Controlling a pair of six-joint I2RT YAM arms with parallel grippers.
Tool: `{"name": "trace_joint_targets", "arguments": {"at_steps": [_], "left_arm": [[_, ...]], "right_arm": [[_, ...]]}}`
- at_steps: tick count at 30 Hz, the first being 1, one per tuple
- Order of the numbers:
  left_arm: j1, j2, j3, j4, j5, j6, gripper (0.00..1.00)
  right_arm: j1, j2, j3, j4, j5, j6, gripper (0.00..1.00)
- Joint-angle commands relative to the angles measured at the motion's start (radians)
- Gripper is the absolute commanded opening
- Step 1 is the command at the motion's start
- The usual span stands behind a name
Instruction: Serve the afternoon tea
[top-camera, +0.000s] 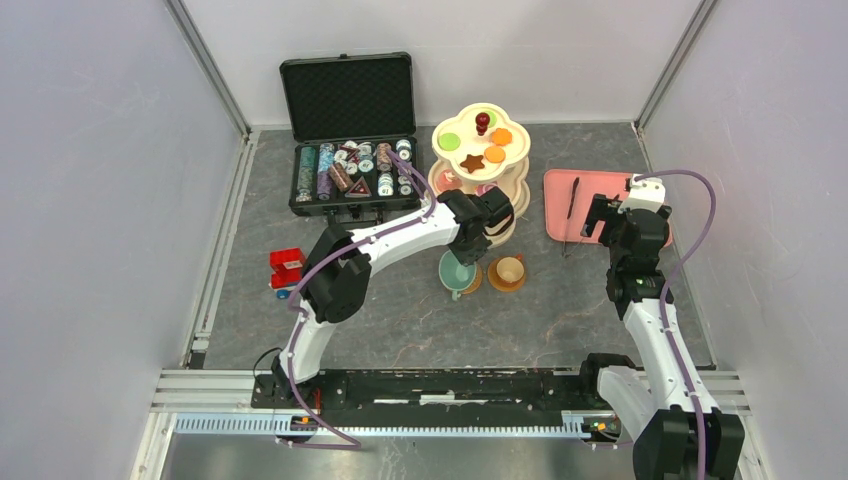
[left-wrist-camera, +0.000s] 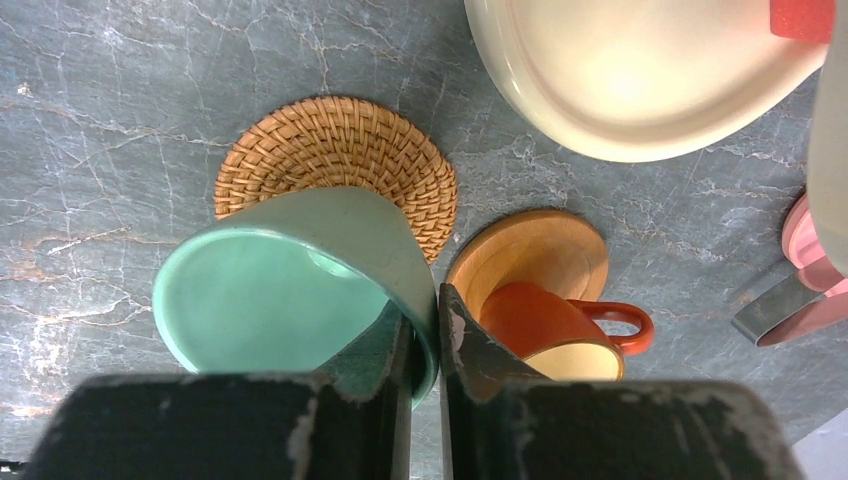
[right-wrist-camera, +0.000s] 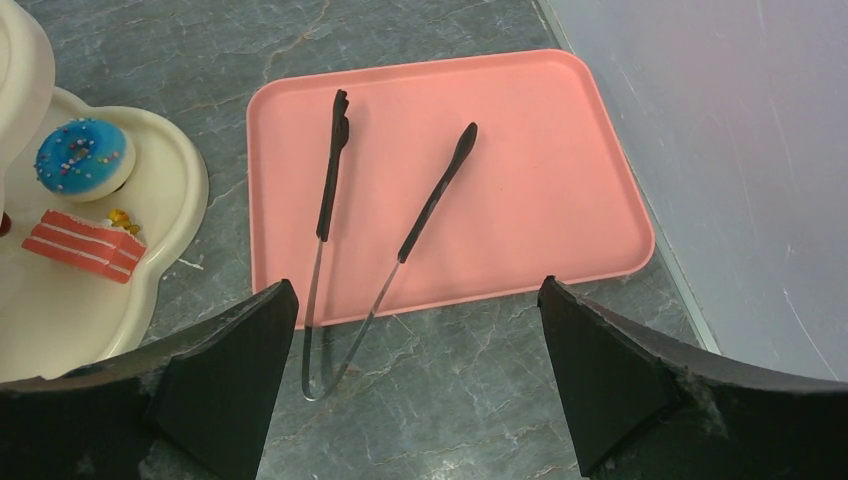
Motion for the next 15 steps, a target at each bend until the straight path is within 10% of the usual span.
{"name": "trace_joint_targets", "arguments": {"at_steps": [1, 15], "left_arm": [[0.004, 0.003, 0.014, -0.006, -0.038, -0.042, 0.19], [0.004, -0.094, -0.016, -0.006, -0.073, 0.02, 0.61]], "right_arm": [[-0.007, -0.004, 0.0, 0.039, -0.012, 0.005, 0.98], [-0.009, -0.034, 0.038, -0.008, -0.046, 0.005, 0.98]]}}
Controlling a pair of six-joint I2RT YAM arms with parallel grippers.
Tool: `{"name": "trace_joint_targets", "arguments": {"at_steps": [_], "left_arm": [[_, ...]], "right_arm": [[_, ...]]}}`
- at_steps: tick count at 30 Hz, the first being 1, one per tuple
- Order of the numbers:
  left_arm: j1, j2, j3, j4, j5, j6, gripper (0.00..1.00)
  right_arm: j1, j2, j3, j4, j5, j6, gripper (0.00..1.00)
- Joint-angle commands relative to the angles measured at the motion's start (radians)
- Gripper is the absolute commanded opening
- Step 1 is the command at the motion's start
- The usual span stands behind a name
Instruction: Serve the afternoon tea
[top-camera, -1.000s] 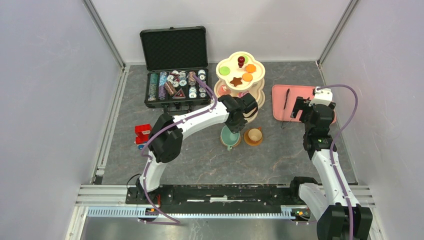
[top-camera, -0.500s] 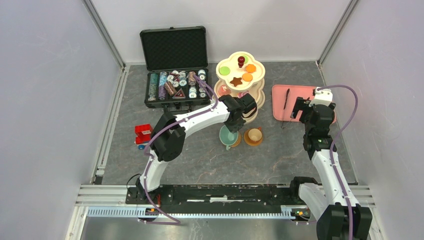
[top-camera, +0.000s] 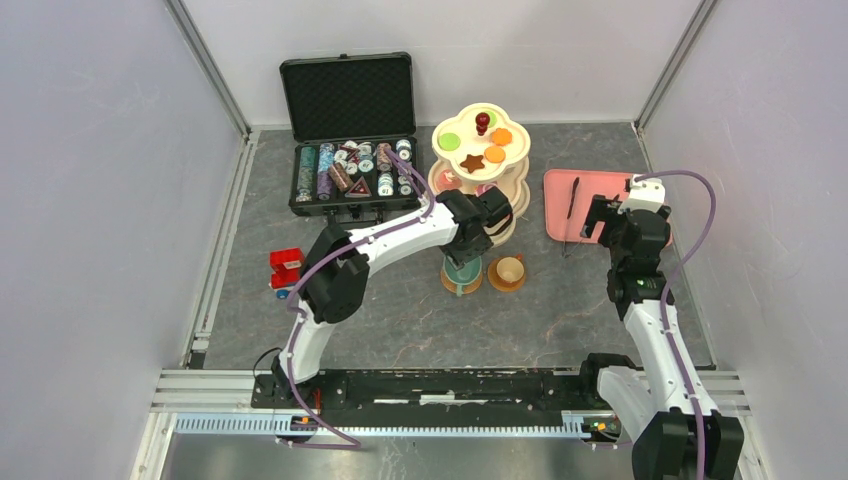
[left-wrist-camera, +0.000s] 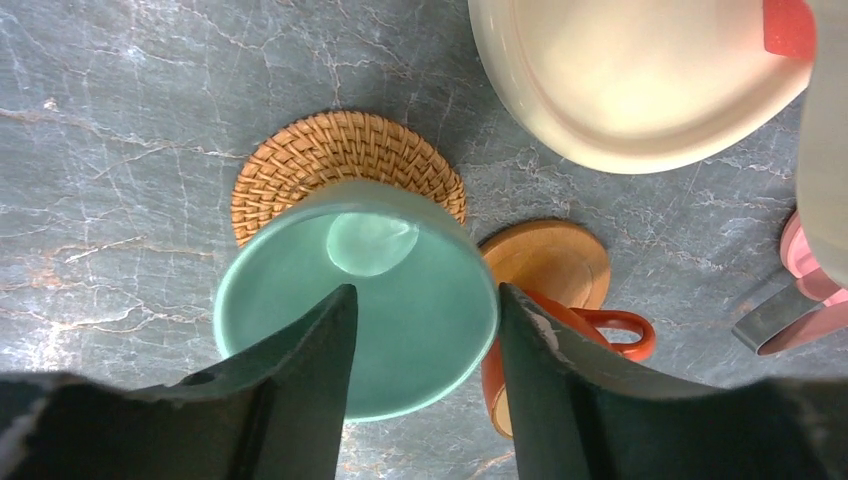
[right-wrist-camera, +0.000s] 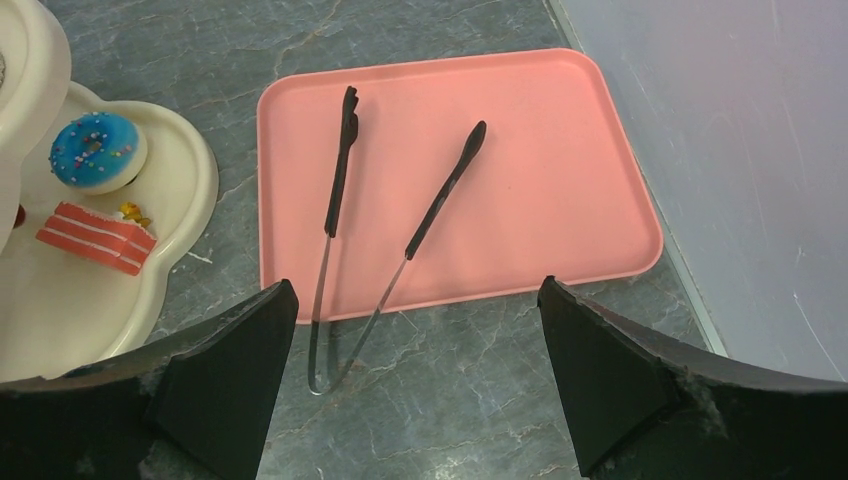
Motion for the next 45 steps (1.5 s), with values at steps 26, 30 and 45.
{"name": "trace_joint_targets", "arguments": {"at_steps": [26, 30, 45], "left_arm": [[-0.033, -1.15, -0.546, 0.529, 0.023, 0.969, 1.0], [-0.033, -1.306, -0.522, 0.547, 0.066, 1.137, 1.0], [-0.033, -1.57, -0.494, 0.513, -0.188, 1.335, 1.0]], "right_arm": [[-0.002, -0.332, 0.383, -0.436, -0.392, -0.083, 0.98], [-0.002, -0.379, 0.446, -0.467, -0.385, -0.083, 0.98], [-0.002, -0.643, 0.398, -0.283, -0.304, -0.008, 0.98]]}}
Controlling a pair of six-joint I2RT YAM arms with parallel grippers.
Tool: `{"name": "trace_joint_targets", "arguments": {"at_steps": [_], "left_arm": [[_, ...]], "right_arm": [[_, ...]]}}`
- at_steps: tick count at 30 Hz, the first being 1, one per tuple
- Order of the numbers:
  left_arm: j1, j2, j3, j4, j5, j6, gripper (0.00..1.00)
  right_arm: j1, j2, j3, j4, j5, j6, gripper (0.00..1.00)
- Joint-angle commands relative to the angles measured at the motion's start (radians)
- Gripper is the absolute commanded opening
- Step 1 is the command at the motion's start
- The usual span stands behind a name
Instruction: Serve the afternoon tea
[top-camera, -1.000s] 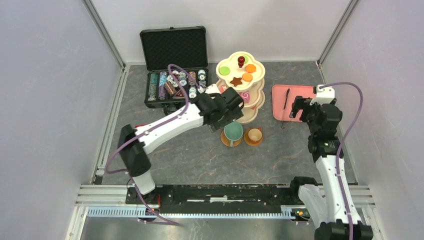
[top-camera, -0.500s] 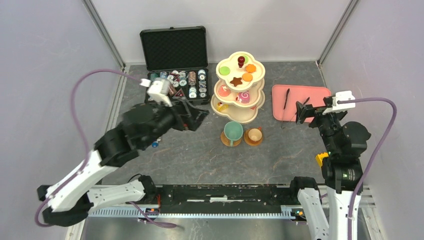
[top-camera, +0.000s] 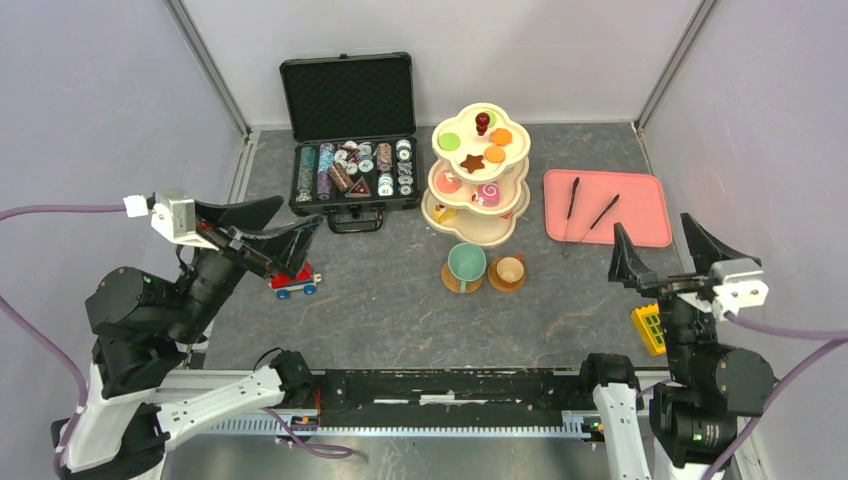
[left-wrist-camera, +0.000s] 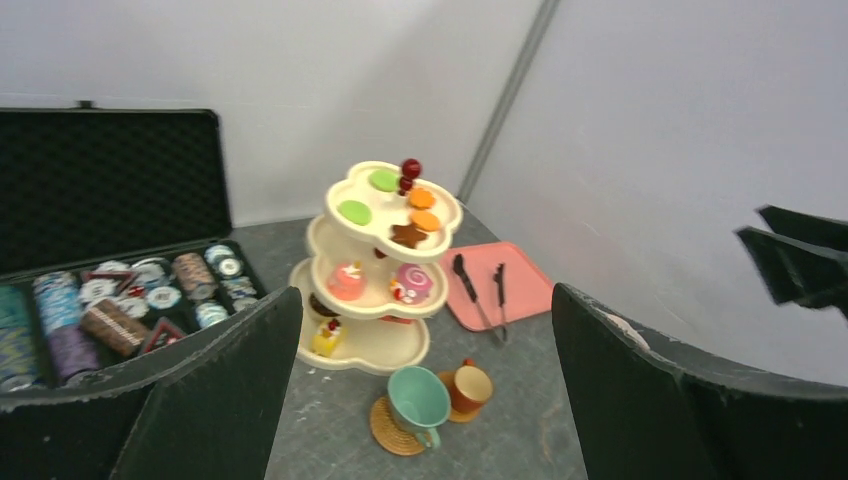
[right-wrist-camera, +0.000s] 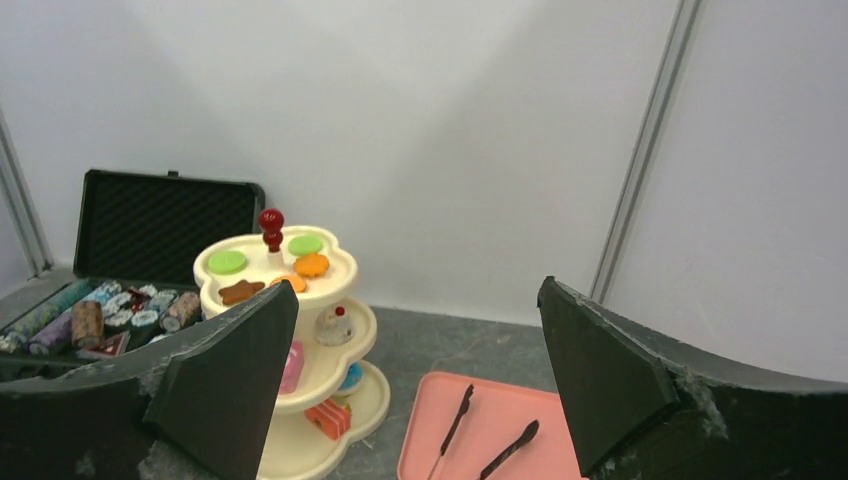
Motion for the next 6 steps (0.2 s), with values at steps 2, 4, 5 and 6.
{"name": "trace_joint_targets", "arguments": {"at_steps": [2, 4, 5, 6], "left_arm": [[-0.002, -0.008, 0.007, 0.01, -0.085, 0.087, 1.0], [-0.002, 0.006, 0.011, 0.008, -0.063, 0.082, 1.0], [-0.002, 0.013, 0.012, 0.004, -0.062, 0.075, 1.0], [-0.002, 0.02, 0.012, 0.002, -0.064, 0.064, 1.0]], "right_arm": [[-0.002, -0.006, -0.019, 0.03, 0.081, 0.017, 0.98], [-0.002, 0.022, -0.003, -0.001, 0.085, 0.005, 0.98], [-0.002, 0.024, 0.0, -0.005, 0.078, -0.005, 0.98], [-0.002, 0.022, -0.003, -0.001, 0.076, -0.009, 0.98]]}}
